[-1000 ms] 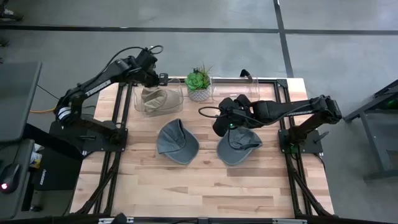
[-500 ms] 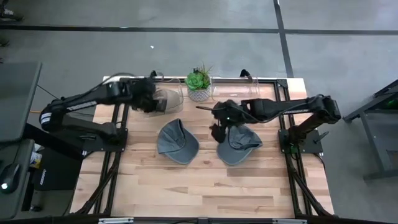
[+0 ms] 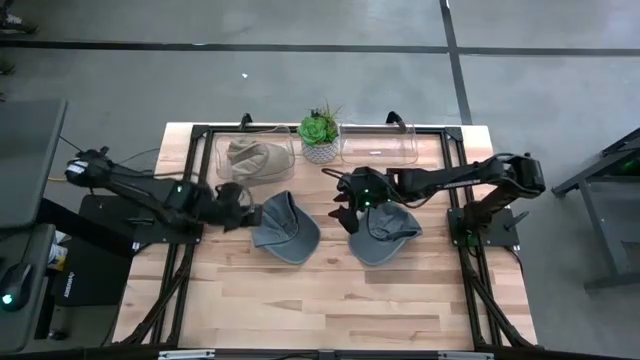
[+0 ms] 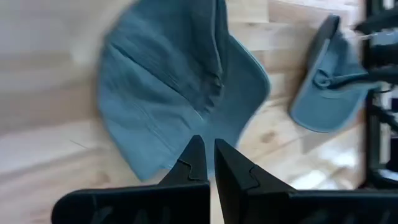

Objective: Pick & Place hat
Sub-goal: Put the left blue cap into the right transparent bin

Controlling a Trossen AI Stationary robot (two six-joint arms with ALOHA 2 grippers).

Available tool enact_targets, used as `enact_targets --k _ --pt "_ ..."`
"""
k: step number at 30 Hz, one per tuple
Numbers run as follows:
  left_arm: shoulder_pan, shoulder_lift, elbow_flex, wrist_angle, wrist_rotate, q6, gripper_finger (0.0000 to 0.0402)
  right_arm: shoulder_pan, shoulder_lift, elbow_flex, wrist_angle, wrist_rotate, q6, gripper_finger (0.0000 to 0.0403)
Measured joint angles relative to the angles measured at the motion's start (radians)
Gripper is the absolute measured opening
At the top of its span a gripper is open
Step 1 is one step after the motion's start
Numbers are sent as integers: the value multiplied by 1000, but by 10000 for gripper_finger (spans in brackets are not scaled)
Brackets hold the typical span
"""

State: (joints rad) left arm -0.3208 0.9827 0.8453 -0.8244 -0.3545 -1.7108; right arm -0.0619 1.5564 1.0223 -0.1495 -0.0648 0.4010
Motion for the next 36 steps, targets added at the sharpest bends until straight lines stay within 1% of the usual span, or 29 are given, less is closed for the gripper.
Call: enact_targets --k 2,6,11,17,20,23,30,33,36 --pt "-59 3 -27 31 -48 -79 0 -7 36 26 -3 -15 -45 257" --pt "-146 5 -66 40 -123 -211 0 -12 143 100 -6 -48 -106 257" --pt "-217 5 -103 35 -152 -297 0 -31 267 167 -13 -107 -115 257" --pt "-290 5 -136 38 -194 -384 0 -48 346 218 -21 -140 -121 257" --pt "-315 5 -153 37 -214 -432 0 -52 378 251 -19 -177 -122 257" --pt "-329 5 -163 37 -214 -450 0 -50 404 272 -34 -183 -122 257" --pt "-328 5 -165 37 -216 -444 0 -42 445 277 -2 -205 -72 257" --pt "-328 5 -165 38 -214 -443 0 -43 463 277 28 -233 -37 257" --pt "-328 5 -165 38 -213 -442 0 -38 471 277 48 -229 -21 257"
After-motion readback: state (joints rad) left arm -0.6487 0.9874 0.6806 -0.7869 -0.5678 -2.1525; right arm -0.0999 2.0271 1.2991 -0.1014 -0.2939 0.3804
